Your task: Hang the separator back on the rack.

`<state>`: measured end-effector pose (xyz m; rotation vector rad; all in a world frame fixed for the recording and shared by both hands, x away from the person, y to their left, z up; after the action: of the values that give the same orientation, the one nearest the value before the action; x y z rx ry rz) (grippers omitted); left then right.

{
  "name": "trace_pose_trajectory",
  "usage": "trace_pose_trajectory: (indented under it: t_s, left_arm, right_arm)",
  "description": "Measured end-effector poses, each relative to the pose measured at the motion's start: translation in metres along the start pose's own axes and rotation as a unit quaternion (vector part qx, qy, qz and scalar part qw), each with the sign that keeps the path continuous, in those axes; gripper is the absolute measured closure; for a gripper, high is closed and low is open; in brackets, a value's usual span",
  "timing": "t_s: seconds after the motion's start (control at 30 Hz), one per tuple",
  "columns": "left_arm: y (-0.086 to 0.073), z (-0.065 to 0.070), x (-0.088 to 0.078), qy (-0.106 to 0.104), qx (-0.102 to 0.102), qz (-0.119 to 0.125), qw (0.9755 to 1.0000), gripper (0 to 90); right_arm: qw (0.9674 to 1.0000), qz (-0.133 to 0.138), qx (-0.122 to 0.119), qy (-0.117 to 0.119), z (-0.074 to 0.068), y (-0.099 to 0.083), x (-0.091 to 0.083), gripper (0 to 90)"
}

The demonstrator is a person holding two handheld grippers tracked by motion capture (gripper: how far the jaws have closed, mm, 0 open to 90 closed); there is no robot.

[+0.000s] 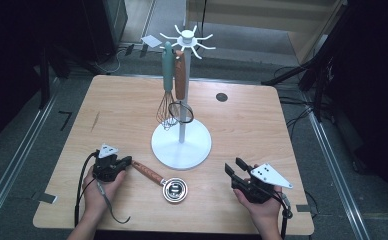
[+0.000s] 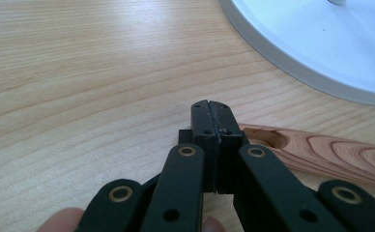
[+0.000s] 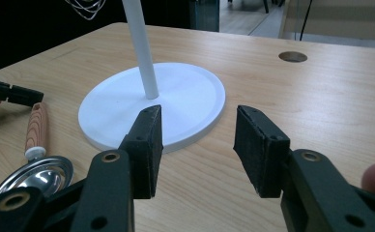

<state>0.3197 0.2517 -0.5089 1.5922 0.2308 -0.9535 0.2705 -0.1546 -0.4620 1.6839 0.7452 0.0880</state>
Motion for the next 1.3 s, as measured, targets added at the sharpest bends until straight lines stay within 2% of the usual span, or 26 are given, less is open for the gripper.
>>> trace_pose_trajectory:
  t_s: [0.13, 0.27, 0.3, 0.37, 0.47, 0.53, 0.7, 0.83, 1.03, 1.3]
  left_arm:
    - [0.000, 0.009, 0.002, -0.011, 0.011, 0.002, 0.9999, 90.0]
    - [-0.001, 0.020, 0.002, -0.026, 0.019, 0.000, 0.9995, 90.0]
    - [-0.001, 0.021, 0.002, -0.024, 0.021, 0.000, 0.9995, 90.0]
    - [0.001, 0.018, 0.003, -0.017, 0.020, 0.002, 0.9997, 90.0]
    - [0.005, 0.006, 0.007, -0.011, -0.007, 0.009, 0.9999, 90.0]
    - [0.008, 0.004, 0.011, -0.012, -0.008, 0.007, 0.9999, 90.0]
    - [0.013, 0.010, 0.017, -0.019, 0.014, 0.004, 0.9997, 90.0]
    - [0.012, 0.013, 0.017, -0.025, 0.022, 0.004, 0.9994, 90.0]
    - [0.010, 0.019, 0.014, -0.036, 0.030, 0.000, 0.9989, 90.0]
    - [0.003, 0.033, 0.008, -0.047, 0.039, -0.003, 0.9981, 90.0]
  right_arm:
    - [1.0000, 0.000, 0.003, 0.008, -0.003, 0.000, 0.002, 54.4]
    - [0.9998, -0.007, -0.008, 0.016, -0.010, -0.002, 0.004, 53.6]
    - [0.9998, -0.009, -0.010, 0.017, -0.012, -0.003, 0.005, 53.5]
    - [0.9996, -0.016, -0.010, 0.020, -0.014, -0.005, 0.006, 53.6]
    - [0.9994, -0.022, -0.009, 0.026, -0.017, -0.007, 0.009, 53.6]
    - [0.9993, -0.022, -0.011, 0.028, -0.020, -0.008, 0.010, 53.6]
    - [0.9991, -0.025, -0.012, 0.031, -0.021, -0.009, 0.013, 53.6]
    - [0.9990, -0.029, -0.014, 0.032, -0.021, -0.010, 0.013, 53.6]
    - [0.9987, -0.029, -0.014, 0.039, -0.026, -0.011, 0.012, 53.5]
    - [0.9970, -0.045, -0.016, 0.061, -0.040, -0.015, 0.014, 52.6]
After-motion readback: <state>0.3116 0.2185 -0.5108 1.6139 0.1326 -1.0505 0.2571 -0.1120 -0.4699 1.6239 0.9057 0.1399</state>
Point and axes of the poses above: each handheld gripper's, and its own axes: x roughly forward along the jaws, y roughly out of its top, z roughly to its right, the point moved 3 cm from there along x, roughly forward along the jaws, and after that the axes turned 8 degrees about x, right-handed, at the moved point
